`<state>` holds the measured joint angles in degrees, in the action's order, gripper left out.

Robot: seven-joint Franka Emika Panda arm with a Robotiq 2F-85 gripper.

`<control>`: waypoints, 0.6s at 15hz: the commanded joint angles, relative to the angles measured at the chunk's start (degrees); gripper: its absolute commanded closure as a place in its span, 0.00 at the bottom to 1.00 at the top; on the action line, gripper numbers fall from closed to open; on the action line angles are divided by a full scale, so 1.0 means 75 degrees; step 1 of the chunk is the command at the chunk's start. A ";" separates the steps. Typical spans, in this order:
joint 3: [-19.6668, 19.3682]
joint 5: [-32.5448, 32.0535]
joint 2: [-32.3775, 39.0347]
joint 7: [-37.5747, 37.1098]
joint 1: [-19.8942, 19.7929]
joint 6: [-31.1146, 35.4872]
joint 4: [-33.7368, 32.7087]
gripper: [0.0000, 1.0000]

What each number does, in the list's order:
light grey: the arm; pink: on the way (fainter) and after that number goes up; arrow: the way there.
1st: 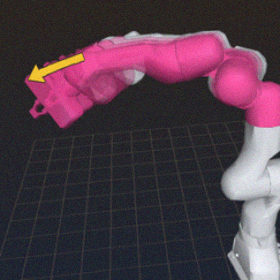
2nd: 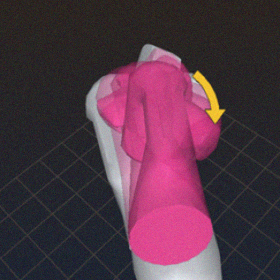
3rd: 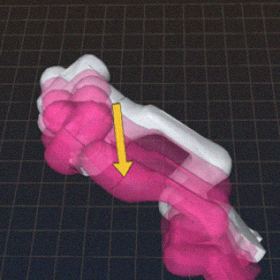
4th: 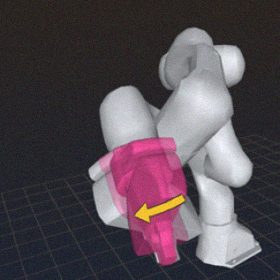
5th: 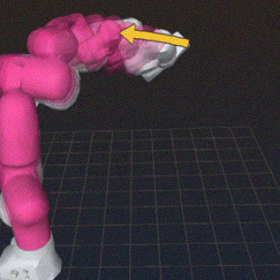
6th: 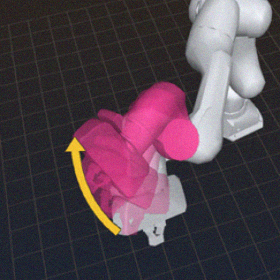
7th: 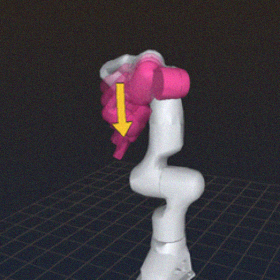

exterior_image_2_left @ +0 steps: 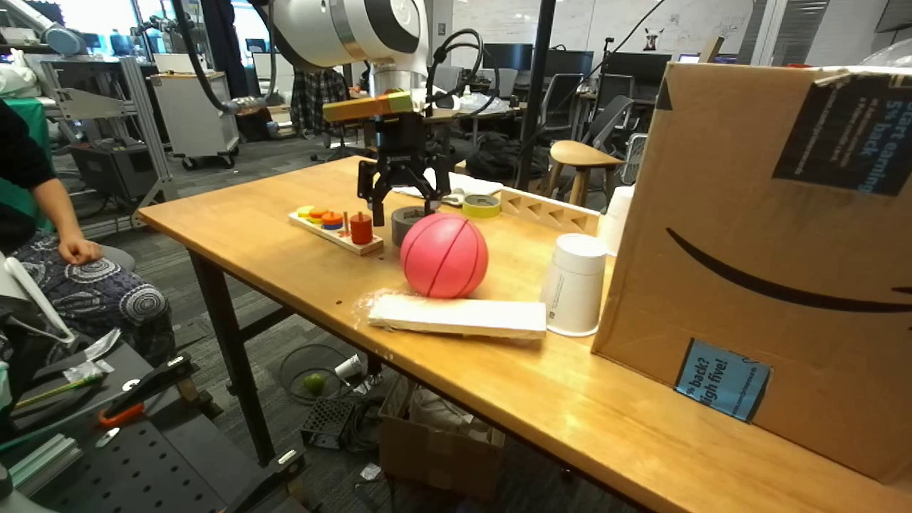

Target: Push the basketball between the two cups

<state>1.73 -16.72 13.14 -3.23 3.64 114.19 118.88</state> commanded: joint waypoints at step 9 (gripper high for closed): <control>0.0255 -0.0116 -0.0735 -0.0062 0.0285 0.0130 -0.0261 0.00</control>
<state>3.28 -16.83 10.10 -3.20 5.10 115.15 116.55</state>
